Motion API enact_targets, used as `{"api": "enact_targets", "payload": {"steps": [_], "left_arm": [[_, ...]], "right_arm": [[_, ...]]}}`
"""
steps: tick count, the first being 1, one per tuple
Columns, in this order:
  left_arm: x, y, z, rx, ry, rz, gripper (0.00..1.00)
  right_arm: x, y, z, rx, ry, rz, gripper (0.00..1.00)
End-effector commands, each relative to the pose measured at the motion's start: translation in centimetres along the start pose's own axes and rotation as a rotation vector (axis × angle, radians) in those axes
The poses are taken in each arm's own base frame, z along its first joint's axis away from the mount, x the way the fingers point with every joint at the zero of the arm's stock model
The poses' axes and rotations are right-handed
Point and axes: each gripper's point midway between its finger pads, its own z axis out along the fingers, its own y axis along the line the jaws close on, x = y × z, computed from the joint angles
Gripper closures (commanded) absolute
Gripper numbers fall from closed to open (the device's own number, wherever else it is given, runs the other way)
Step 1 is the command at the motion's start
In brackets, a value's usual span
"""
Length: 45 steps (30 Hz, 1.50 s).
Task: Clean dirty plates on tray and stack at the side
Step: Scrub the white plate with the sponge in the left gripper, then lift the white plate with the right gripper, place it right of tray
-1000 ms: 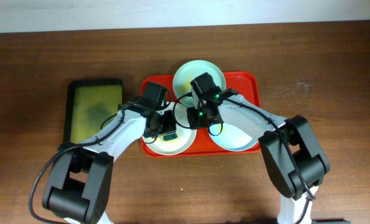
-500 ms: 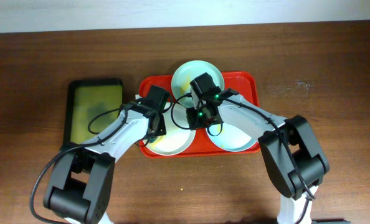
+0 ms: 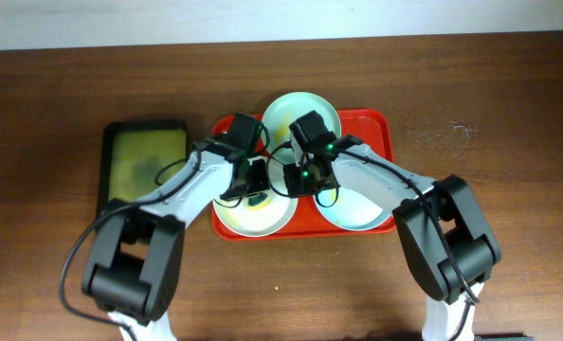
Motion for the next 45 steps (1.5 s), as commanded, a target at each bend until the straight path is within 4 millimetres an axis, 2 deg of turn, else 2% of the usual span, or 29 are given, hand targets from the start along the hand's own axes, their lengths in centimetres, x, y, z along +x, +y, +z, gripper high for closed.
{"api": "enact_targets", "payload": {"steps": [1,4,7,9,10,12,14,15,16,17,22,23,26,29,30,31,34,38,42,44,45], "left_arm": [[1.6,1.1,3.0,-0.048,0.08,-0.006,1.0],[0.9,3.0,2.7,-0.111,0.062,-0.029,1.0],[-1.0,7.4,0.1,-0.28,-0.005,-0.074,1.0],[-1.9,9.4,-1.9,-0.345,-0.042,-0.101,1.0],[-2.2,9.5,-2.4,-0.337,-0.056,-0.112,1.0],[-2.5,9.0,-3.3,-0.305,-0.075,-0.116,1.0],[-2.0,7.0,-3.3,-0.21,-0.044,-0.112,1.0],[-1.4,5.3,-3.1,-0.122,-0.008,-0.108,1.0],[-0.2,2.3,-2.9,0.024,0.062,-0.097,1.0],[0.8,0.3,-2.9,0.104,0.108,-0.08,1.0],[3.5,-2.6,-2.1,0.114,0.141,0.015,1.0],[3.9,-2.6,-1.8,0.1,0.139,0.029,1.0],[3.6,-0.7,-1.3,-0.015,0.092,0.04,1.0],[2.8,3.0,-1.0,-0.206,0.017,0.049,1.0],[2.6,5.4,-1.2,-0.328,-0.019,0.058,1.0],[2.5,6.8,-1.5,-0.399,-0.035,0.066,1.0],[2.0,8.8,-2.6,-0.514,-0.065,0.076,1.0],[-0.1,7.8,-4.9,-0.491,-0.136,0.059,1.0],[-2.6,4.7,-10.3,-0.342,-0.278,0.026,1.0],[-2.8,4.3,-12.6,-0.299,-0.326,0.011,1.0],[-2.9,4.7,-14.1,-0.287,-0.353,-0.005,1.0]], "right_arm": [[0.5,0.6,0.4,-0.028,0.019,-0.019,0.96],[0.5,0.6,0.4,-0.028,0.019,-0.02,0.96],[0.5,0.6,0.4,-0.028,0.02,-0.019,0.96],[0.4,0.6,0.4,-0.03,0.013,-0.021,0.96],[0.2,0.7,0.4,-0.032,0.007,-0.023,0.96],[0.1,0.7,0.4,-0.033,0.003,-0.024,0.96],[0.1,0.7,0.4,-0.033,0.003,-0.024,0.96],[0.1,0.7,0.4,-0.033,0.003,-0.024,0.96],[0.1,0.7,0.4,-0.033,0.002,-0.024,0.96],[0.1,0.7,0.4,-0.034,0.0,-0.025,0.96],[0.1,0.7,0.4,-0.034,0.001,-0.025,0.96],[0.1,0.7,0.4,-0.034,0.001,-0.024,0.96],[0.2,0.7,0.4,-0.032,0.007,-0.023,0.96],[0.2,0.7,0.4,-0.032,0.007,-0.023,0.96],[0.2,0.7,0.4,-0.032,0.007,-0.023,0.96],[0.2,0.7,0.4,-0.032,0.007,-0.023,0.96],[0.2,0.7,0.4,-0.032,0.007,-0.023,0.96],[0.1,0.7,0.4,-0.033,0.003,-0.024,0.96],[-0.1,0.8,0.3,-0.035,-0.002,-0.026,0.96],[-0.4,1.0,0.0,-0.038,-0.009,-0.028,0.96],[-0.9,1.4,-0.7,-0.043,-0.025,-0.033,0.96]]}}
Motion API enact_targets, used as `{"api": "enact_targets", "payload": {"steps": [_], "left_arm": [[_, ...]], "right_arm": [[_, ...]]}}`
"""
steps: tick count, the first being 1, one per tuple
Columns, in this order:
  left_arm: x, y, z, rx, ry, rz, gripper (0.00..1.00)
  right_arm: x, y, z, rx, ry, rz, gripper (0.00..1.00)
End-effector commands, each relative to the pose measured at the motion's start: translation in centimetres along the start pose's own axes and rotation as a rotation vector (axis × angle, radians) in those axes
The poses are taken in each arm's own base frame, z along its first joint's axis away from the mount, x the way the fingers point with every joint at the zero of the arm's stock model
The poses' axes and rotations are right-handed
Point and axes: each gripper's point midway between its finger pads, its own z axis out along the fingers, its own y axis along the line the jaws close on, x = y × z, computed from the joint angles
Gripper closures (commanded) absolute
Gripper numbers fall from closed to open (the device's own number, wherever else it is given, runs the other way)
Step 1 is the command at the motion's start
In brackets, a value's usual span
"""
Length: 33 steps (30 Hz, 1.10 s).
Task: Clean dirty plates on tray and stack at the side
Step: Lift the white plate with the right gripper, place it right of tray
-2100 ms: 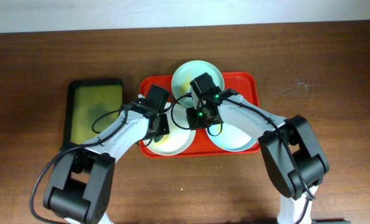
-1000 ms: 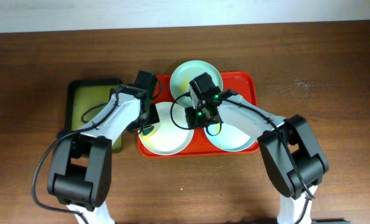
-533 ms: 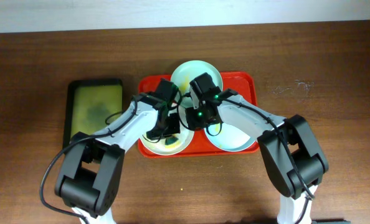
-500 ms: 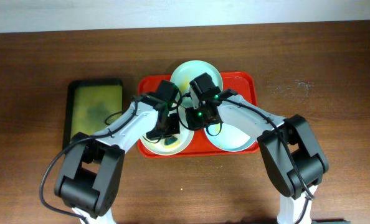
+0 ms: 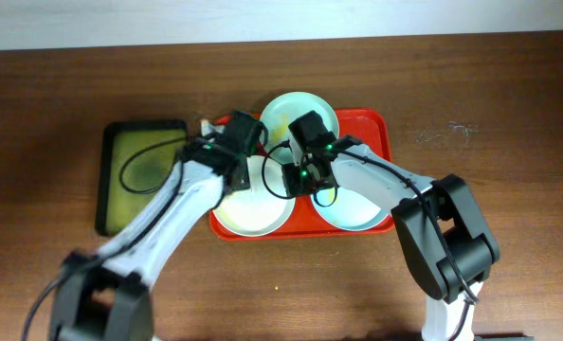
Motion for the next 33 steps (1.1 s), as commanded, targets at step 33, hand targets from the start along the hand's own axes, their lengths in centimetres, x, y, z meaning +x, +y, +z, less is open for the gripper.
{"api": "enact_targets", "payload": {"steps": [33], "left_arm": [[-1.6,16.6,-2.5,-0.095,0.052,-0.444,1.0]], "right_arm": [[-6.1,11.0,-20.8,1.029,-0.31,-1.009,0.96]]}}
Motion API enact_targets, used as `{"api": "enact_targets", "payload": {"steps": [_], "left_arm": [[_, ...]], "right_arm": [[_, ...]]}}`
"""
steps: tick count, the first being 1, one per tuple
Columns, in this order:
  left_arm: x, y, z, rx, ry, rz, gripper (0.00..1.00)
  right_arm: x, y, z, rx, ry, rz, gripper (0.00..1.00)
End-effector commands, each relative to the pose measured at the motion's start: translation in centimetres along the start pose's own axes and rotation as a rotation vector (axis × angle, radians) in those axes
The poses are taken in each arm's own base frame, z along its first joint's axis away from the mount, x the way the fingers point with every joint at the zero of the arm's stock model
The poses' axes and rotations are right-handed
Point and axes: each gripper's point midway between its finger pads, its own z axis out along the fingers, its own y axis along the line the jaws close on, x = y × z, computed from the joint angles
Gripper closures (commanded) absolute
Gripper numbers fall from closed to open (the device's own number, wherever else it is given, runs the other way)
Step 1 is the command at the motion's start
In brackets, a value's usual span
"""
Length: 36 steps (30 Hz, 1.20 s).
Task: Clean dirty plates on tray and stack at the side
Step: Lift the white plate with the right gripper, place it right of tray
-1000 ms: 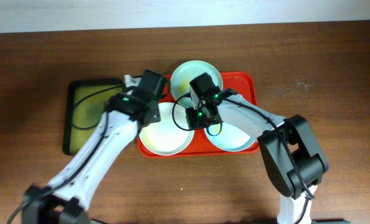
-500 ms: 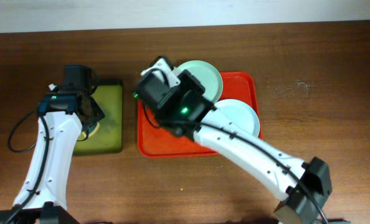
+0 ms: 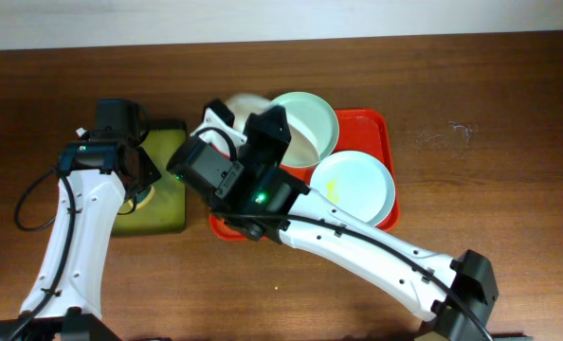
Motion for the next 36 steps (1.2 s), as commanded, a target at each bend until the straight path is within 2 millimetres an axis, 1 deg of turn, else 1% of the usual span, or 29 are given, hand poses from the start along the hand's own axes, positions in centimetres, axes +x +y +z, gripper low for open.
{"api": "enact_targets", "payload": {"steps": [1,3,4,5,6,7,8,9,10,11,12,13,14,15,16,17,18,19,20,22,23,24,27,28,29,31,34,35,36], "left_arm": [[-0.5,-0.2,-0.8,0.026,-0.018,-0.006,1.0],[-0.4,-0.4,-0.8,0.035,-0.013,-0.006,1.0],[-0.4,-0.4,-0.8,0.035,-0.013,-0.006,1.0],[-0.4,-0.4,-0.8,0.035,-0.013,-0.006,1.0],[-0.4,-0.4,-0.8,0.035,-0.013,-0.006,1.0],[-0.4,-0.4,-0.8,0.035,-0.013,-0.006,1.0],[-0.4,-0.4,-0.8,0.035,-0.013,-0.006,1.0],[-0.4,-0.4,-0.8,0.035,-0.013,-0.006,1.0],[-0.4,-0.4,-0.8,0.035,-0.013,-0.005,1.0],[-0.4,-0.4,-0.8,0.035,-0.012,-0.005,1.0],[-0.4,-0.4,-0.8,0.035,-0.012,-0.005,1.0],[-0.4,-0.4,-0.8,0.035,-0.012,-0.005,1.0],[-0.4,-0.4,-0.8,0.035,-0.012,-0.005,1.0],[-0.4,-0.4,-0.8,0.035,-0.012,-0.005,1.0],[-0.4,-0.4,-0.8,0.035,-0.012,-0.005,1.0],[-0.4,-0.4,-0.8,0.034,-0.012,-0.005,1.0],[-0.4,-0.4,-0.7,0.034,-0.011,-0.005,1.0],[-0.3,-0.4,-0.7,0.033,-0.009,-0.004,1.0],[-0.3,-0.4,-0.6,0.032,-0.007,-0.003,1.0],[-0.2,-0.4,-0.5,0.03,-0.003,-0.003,1.0],[-0.1,-0.3,-0.4,0.029,-0.002,-0.002,1.0],[0.1,-0.5,-0.1,0.036,0.003,-0.002,1.0],[0.5,-0.6,0.5,0.041,0.009,-0.001,1.0],[0.6,-0.8,0.6,0.048,0.016,0.0,1.0],[0.6,-0.8,0.6,0.052,0.018,0.0,1.0],[0.6,-0.9,0.6,0.056,0.016,-0.001,1.0],[0.6,-0.9,0.6,0.056,0.016,-0.001,1.0],[0.5,-0.9,0.6,0.057,0.014,-0.002,1.0],[0.5,-1.0,0.6,0.058,0.012,-0.002,1.0]], "right_arm": [[0.1,3.8,1.2,-0.195,-0.022,-0.005,0.96],[0.6,-0.1,1.4,0.016,0.034,0.055,0.96],[1.0,-2.6,1.0,0.155,0.076,0.097,0.96],[1.2,-3.9,0.7,0.225,0.1,0.13,0.96],[1.1,-3.8,0.8,0.214,0.092,0.136,0.96],[0.5,-2.1,1.1,0.122,0.05,0.147,0.96],[-0.4,0.7,1.3,-0.032,-0.004,0.152,0.96],[-1.2,4.8,1.0,-0.258,-0.063,0.122,0.96],[-1.5,8.6,0.5,-0.486,-0.102,0.08,0.96],[-1.0,8.8,1.0,-0.495,-0.084,0.07,0.96],[0.2,7.2,2.3,-0.409,-0.028,0.086,0.96],[1.4,4.6,3.8,-0.28,0.039,0.176,0.96],[2.5,2.4,5.1,-0.197,0.082,0.283,0.96],[3.7,1.1,6.4,-0.187,0.116,0.395,0.96],[5.2,0.5,8.0,-0.228,0.152,0.513,0.96],[6.6,0.8,9.7,-0.328,0.184,0.624,0.96],[7.9,1.7,11.4,-0.474,0.206,0.703,0.96],[8.9,2.3,12.5,-0.599,0.218,0.766,0.96],[10.8,2.9,14.0,-0.78,0.233,0.881,0.96],[14.1,2.6,16.2,-0.973,0.247,1.062,0.96],[16.1,2.3,17.3,-1.044,0.256,1.157,0.96],[20.0,1.9,19.2,-1.078,0.3,1.28,0.96],[27.2,1.9,21.7,-1.046,0.42,1.436,0.96],[30.1,2.1,22.5,-1.02,0.47,1.488,0.96],[32.4,2.3,23.2,-0.997,0.508,1.529,0.96],[36.2,3.1,24.2,-0.949,0.583,1.576,0.96],[41.5,4.9,25.0,-0.854,0.736,1.581,0.96],[42.7,5.5,25.1,-0.836,0.771,1.581,0.96],[43.4,5.9,25.2,-0.832,0.792,1.583,0.96]]}}
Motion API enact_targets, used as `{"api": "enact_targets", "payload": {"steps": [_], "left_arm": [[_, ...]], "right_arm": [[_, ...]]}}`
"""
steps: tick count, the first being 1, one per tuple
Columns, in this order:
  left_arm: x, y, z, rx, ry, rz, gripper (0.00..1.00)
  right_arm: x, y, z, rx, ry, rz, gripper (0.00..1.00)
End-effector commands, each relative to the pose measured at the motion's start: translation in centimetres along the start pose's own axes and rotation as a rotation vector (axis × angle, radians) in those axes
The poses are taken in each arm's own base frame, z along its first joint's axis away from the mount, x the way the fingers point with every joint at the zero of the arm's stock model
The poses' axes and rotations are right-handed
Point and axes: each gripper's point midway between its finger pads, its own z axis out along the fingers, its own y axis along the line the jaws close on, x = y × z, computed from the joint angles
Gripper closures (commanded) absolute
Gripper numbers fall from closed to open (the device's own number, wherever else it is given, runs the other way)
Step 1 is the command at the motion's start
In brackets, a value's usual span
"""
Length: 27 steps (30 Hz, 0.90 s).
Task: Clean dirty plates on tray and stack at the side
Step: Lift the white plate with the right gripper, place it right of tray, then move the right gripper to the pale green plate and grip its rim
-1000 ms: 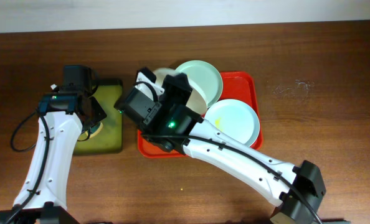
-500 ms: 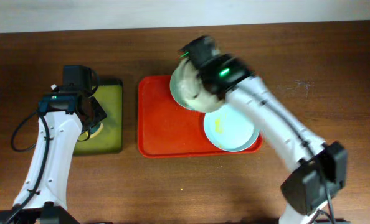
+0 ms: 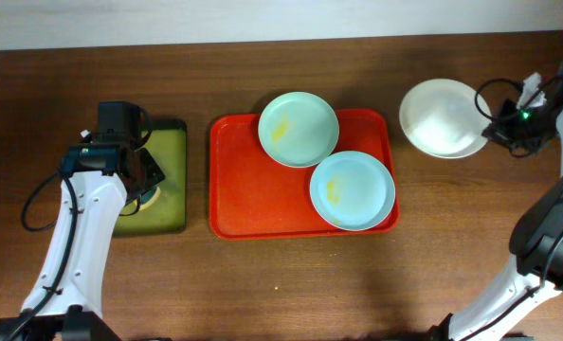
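Note:
Two pale green plates lie on the red tray (image 3: 253, 204), each with a yellow smear: one at the back (image 3: 299, 129), one at the front right (image 3: 352, 189). A white plate (image 3: 439, 117) lies on the table to the right of the tray. My right gripper (image 3: 499, 129) is at that plate's right rim, shut on it. My left gripper (image 3: 145, 186) hangs over the olive-green dish (image 3: 168, 213) left of the tray, with a pale lump (image 3: 150, 197) at its tips. The wrist hides its fingers.
The brown table runs under everything, with a white wall along the back edge. The left half of the red tray is bare. My right arm reaches in from the right edge of the view.
My right gripper, then high above the tray's back left with the white plate, is now far right with the plate on the table. The left gripper has hardly moved.
Both grippers were at the front-left plate on the tray, the left one with a dark wad on it. Then the left gripper had drawn back, later over the olive dish. The right gripper held the plate up, and now it lies right of the tray.

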Motion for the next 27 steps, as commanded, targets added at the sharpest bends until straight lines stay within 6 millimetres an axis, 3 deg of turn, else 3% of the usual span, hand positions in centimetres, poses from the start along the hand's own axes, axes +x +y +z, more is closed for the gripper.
{"api": "enact_targets", "payload": {"steps": [1,3,6,8,11,12,18,20,21,23,26,27], "left_arm": [[0.0,-0.1,-0.1,0.015,-0.005,0.0,1.0],[-0.1,-0.2,-0.1,0.017,-0.008,-0.001,1.0],[-0.2,-0.2,-0.1,0.018,-0.011,-0.002,1.0],[-0.2,-0.2,-0.1,0.019,-0.012,-0.002,1.0],[-0.2,-0.2,-0.1,0.019,-0.011,-0.002,1.0],[-0.2,-0.2,-0.1,0.019,-0.011,-0.002,1.0],[-0.2,-0.3,-0.1,0.02,-0.013,-0.002,1.0],[-0.2,-0.3,-0.1,0.021,-0.013,-0.003,1.0],[-0.2,-0.3,-0.1,0.021,-0.013,-0.003,1.0],[-0.2,-0.3,-0.1,0.021,-0.013,-0.003,1.0],[-0.3,-0.3,-0.1,0.021,-0.014,-0.003,1.0],[-0.3,-0.3,-0.1,0.021,-0.013,-0.003,1.0]], "right_arm": [[0.3,-2.9,1.5,0.063,0.031,0.043,0.96],[0.3,-3.3,2.3,0.06,0.039,0.048,0.96],[0.0,-2.4,2.9,0.053,0.034,0.023,0.94],[0.1,-0.8,3.5,0.046,0.039,-0.016,0.8],[0.1,1.8,4.3,0.037,0.041,-0.075,0.75],[0.2,2.9,4.7,0.031,0.04,-0.103,0.59],[1.8,10.3,6.9,-0.017,0.06,-0.326,0.47],[3.0,14.7,7.9,-0.072,0.059,-0.454,0.37],[3.6,17.1,8.4,-0.093,0.048,-0.509,0.37],[4.4,19.9,9.0,-0.116,0.035,-0.572,0.36],[7.1,25.6,10.0,-0.165,0.019,-0.697,0.36],[7.7,26.4,10.2,-0.167,0.019,-0.706,0.36]]}}
